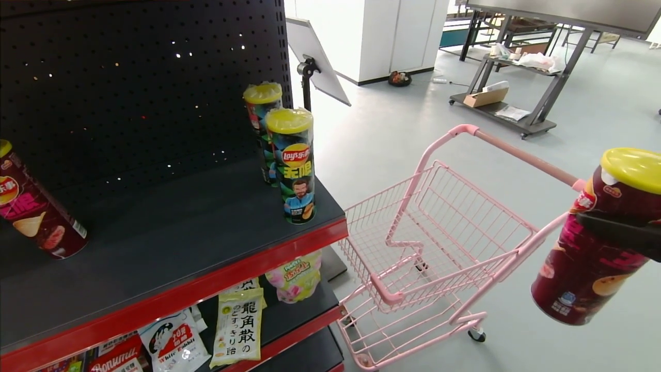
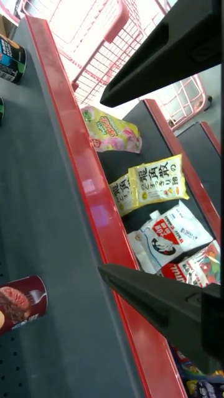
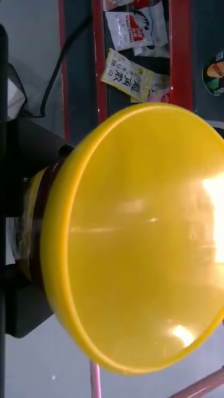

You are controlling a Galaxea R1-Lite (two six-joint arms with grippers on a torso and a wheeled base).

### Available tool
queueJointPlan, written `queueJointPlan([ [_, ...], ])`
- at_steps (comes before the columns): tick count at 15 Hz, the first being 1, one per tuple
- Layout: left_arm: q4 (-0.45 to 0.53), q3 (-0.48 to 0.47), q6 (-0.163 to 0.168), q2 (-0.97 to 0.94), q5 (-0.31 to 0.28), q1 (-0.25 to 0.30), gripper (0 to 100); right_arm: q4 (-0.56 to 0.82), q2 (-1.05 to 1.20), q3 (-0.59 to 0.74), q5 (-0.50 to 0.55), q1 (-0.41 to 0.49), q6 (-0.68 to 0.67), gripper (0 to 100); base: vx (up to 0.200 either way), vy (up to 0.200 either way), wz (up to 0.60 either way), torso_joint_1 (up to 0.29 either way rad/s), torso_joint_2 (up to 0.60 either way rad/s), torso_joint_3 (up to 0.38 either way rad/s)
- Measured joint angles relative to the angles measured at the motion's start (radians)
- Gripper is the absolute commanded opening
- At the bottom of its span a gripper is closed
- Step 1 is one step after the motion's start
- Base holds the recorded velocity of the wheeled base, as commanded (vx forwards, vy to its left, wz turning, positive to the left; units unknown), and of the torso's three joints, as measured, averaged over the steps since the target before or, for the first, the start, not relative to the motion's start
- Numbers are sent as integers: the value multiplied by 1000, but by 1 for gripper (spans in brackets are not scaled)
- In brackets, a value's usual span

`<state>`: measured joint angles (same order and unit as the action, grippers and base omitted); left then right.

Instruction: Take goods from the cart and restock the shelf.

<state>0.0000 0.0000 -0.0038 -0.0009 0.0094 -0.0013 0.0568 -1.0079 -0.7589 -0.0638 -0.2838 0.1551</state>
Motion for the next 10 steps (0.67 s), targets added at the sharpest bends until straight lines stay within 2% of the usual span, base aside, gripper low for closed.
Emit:
queueJointPlan([
  [7, 0, 0, 0, 0, 0, 0, 100, 1, 1, 11, -3, -9, 1, 0, 0, 0, 600, 4, 3, 2],
  [10, 0, 0, 0, 0, 0, 0, 100, -3, 16, 30, -5, -29, 0, 0, 0, 0, 0, 0, 0, 0],
])
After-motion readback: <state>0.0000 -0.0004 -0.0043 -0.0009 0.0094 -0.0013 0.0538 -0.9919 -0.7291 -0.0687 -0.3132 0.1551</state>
